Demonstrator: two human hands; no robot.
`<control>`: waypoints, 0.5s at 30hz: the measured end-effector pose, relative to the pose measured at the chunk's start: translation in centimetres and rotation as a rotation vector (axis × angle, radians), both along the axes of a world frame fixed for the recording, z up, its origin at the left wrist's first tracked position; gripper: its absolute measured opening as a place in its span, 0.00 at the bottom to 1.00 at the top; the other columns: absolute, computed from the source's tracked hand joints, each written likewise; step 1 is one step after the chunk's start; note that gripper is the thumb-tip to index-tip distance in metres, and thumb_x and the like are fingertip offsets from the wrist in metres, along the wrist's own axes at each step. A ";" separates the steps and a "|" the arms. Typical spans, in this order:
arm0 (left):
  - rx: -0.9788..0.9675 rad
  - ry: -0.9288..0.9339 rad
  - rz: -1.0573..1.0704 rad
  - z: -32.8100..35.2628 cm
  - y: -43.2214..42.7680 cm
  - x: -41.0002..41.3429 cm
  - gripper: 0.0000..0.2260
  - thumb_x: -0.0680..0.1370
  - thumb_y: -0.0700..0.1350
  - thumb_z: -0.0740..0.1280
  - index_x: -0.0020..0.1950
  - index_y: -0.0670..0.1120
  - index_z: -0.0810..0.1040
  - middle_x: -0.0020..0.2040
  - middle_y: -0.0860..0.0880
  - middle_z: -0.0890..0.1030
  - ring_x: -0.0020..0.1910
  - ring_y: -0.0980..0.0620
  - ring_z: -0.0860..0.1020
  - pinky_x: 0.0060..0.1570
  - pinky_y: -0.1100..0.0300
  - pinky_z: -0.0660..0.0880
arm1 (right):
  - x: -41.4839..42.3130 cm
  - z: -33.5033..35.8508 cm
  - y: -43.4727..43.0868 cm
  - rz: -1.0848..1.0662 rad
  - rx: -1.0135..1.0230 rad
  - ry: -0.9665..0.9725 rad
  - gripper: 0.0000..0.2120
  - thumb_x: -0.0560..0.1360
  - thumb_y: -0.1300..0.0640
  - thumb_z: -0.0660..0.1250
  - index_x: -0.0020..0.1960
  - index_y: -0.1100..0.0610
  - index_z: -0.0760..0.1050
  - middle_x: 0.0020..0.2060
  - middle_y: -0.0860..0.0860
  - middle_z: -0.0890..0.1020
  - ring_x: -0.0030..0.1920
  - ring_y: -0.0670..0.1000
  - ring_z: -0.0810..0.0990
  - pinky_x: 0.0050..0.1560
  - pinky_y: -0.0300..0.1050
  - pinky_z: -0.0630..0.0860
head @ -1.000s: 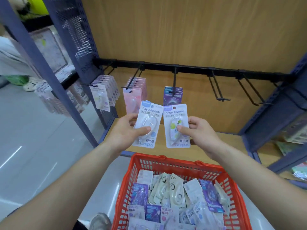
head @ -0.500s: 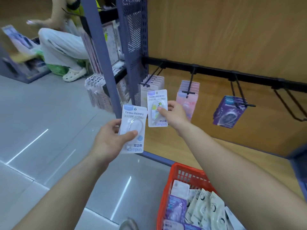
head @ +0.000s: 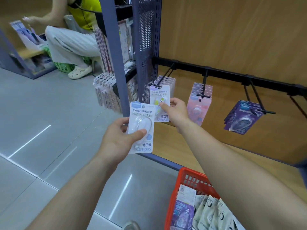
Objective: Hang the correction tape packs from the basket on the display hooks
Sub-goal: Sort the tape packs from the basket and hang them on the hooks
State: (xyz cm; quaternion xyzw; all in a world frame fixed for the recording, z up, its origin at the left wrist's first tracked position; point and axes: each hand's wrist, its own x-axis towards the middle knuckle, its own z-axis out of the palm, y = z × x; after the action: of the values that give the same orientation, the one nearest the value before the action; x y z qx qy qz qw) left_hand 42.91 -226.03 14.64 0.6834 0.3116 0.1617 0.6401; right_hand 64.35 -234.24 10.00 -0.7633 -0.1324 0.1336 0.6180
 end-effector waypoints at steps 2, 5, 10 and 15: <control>-0.002 0.002 -0.005 0.0 -0.1 0.2 0.17 0.75 0.38 0.76 0.62 0.47 0.79 0.52 0.47 0.84 0.34 0.63 0.83 0.29 0.71 0.74 | 0.7 0.4 0.4 -0.053 -0.097 0.003 0.07 0.76 0.50 0.74 0.48 0.51 0.79 0.44 0.48 0.84 0.46 0.51 0.82 0.50 0.50 0.79; 0.000 0.007 -0.011 0.0 -0.4 0.6 0.18 0.75 0.40 0.76 0.63 0.48 0.79 0.51 0.49 0.85 0.39 0.58 0.85 0.30 0.70 0.75 | 1.1 1.0 0.7 -0.053 -0.263 0.022 0.09 0.76 0.49 0.73 0.50 0.53 0.78 0.50 0.51 0.84 0.51 0.55 0.82 0.52 0.51 0.79; -0.038 0.032 -0.079 0.3 -2.4 2.3 0.17 0.75 0.44 0.77 0.62 0.47 0.78 0.54 0.50 0.86 0.47 0.51 0.86 0.31 0.66 0.76 | -3.2 3.1 -5.0 -0.002 -0.237 -0.031 0.14 0.81 0.47 0.66 0.63 0.54 0.76 0.56 0.46 0.81 0.56 0.50 0.80 0.58 0.48 0.76; -0.068 0.017 -0.264 1.0 -7.7 5.1 0.20 0.74 0.44 0.78 0.64 0.45 0.77 0.57 0.47 0.86 0.48 0.49 0.86 0.36 0.61 0.81 | -8.3 6.2 -15.7 0.235 -0.033 0.199 0.13 0.85 0.51 0.61 0.58 0.57 0.80 0.50 0.54 0.87 0.43 0.52 0.86 0.44 0.47 0.83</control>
State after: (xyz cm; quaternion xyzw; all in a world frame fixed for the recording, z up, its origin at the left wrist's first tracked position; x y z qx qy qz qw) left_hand 48.01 -233.72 15.68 0.6977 0.2297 0.0596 0.6760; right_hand 56.09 -249.89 16.21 -0.7356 -0.1566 0.2823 0.5955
